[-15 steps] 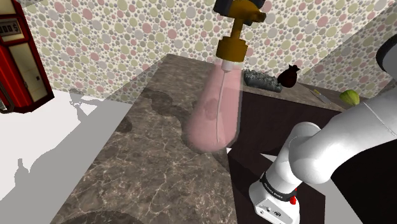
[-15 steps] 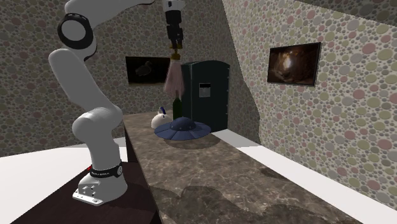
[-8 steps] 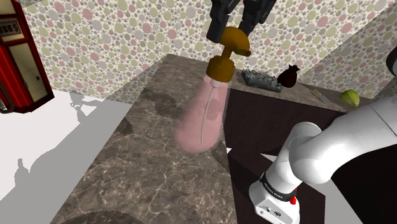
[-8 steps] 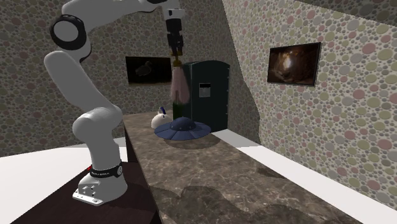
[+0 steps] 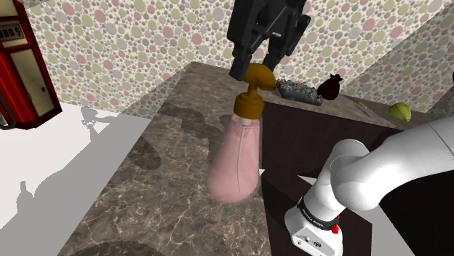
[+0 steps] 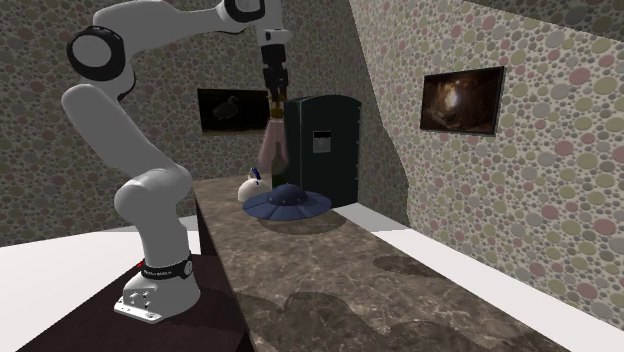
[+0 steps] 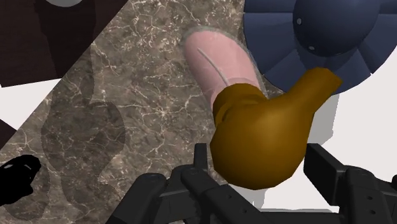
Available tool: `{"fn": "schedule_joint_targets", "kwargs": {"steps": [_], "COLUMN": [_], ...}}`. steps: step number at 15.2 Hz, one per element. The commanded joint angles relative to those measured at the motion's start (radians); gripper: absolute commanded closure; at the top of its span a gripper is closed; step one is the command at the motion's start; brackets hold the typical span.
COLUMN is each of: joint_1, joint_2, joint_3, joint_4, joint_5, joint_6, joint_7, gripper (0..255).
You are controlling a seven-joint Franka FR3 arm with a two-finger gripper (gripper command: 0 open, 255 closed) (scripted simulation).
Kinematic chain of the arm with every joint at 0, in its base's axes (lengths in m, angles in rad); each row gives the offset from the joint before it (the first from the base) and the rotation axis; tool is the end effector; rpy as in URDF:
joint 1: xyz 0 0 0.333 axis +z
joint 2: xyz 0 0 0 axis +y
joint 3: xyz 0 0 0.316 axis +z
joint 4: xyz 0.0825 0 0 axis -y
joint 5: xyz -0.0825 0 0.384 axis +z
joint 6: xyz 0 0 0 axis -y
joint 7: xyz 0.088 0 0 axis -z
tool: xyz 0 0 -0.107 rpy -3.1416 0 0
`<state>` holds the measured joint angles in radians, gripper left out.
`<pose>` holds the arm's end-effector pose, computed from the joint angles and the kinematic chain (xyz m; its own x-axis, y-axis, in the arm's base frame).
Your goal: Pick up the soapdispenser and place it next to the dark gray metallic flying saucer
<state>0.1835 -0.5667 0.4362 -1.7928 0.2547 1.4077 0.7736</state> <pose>0.2367 0.2941 0.7327 0.9860 -0.1447 0.0824 -0.1362 -0.9855 -0.1012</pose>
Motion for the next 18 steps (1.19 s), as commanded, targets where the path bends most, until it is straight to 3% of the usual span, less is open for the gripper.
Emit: {"fn": "schedule_joint_targets", "kwargs": {"steps": [1, 18], "joint_1": [0.004, 0.032], "joint_2": [-0.018, -0.119], "joint_3": [0.000, 0.018], "joint_4": [-0.043, -0.349], "joint_5": [0.005, 0.047], "joint_6": [0.027, 0.233], "joint_7": [-0.005, -0.038], "gripper": [255, 255]}}
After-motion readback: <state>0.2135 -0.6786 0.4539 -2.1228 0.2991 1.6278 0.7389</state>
